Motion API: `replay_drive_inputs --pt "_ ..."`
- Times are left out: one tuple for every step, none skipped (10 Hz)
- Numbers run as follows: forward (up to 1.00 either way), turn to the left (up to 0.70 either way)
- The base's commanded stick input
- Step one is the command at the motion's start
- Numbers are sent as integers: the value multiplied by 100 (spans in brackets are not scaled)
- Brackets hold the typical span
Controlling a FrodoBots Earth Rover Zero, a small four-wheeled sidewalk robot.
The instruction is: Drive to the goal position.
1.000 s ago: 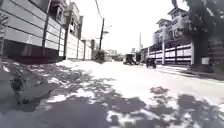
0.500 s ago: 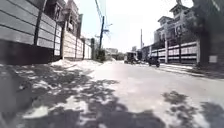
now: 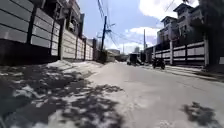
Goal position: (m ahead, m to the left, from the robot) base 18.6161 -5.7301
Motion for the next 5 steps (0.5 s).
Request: replay_drive_inputs --pt "100 3" --pt "100 12" --pt "100 22" --pt "100 14" --pt "100 7"
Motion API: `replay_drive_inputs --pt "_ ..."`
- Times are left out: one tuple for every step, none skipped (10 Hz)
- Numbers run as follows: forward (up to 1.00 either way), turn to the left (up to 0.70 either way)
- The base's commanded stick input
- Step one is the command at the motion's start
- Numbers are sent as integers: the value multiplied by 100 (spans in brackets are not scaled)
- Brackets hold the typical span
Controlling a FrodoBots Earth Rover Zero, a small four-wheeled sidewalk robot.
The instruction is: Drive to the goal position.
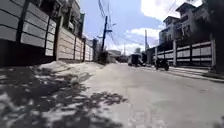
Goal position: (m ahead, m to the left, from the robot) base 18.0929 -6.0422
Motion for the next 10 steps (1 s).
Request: replay_drive_inputs --pt "100 0" --pt "100 0" --pt "100 0" --pt "100 0" --pt "100 0" --pt "100 0" --pt "100 0" --pt "100 0" --pt "100 0" --pt "100 0"
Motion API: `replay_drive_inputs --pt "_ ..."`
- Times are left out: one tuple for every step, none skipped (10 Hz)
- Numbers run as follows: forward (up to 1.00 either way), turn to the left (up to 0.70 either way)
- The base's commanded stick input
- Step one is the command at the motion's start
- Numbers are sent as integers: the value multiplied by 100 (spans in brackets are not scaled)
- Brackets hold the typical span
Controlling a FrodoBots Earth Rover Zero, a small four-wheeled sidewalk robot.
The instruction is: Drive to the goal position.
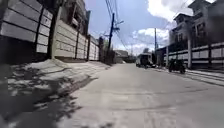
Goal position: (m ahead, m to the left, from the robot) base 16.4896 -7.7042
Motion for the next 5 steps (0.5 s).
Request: replay_drive_inputs --pt "100 0" --pt "100 0" --pt "100 0" --pt "100 0" --pt "100 0"
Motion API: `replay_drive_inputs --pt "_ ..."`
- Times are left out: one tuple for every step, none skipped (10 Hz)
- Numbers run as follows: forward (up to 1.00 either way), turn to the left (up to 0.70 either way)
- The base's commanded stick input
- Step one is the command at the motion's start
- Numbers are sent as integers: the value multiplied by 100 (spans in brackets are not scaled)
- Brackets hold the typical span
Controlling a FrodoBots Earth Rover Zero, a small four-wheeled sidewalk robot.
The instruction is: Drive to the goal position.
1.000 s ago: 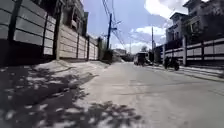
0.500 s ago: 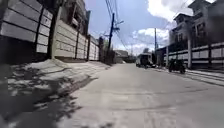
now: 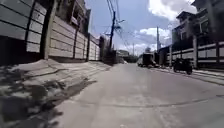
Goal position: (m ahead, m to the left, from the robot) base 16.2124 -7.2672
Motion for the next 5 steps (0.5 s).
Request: replay_drive_inputs --pt "100 0" --pt "100 0" --pt "100 -3" --pt "100 -11" --pt "100 -19"
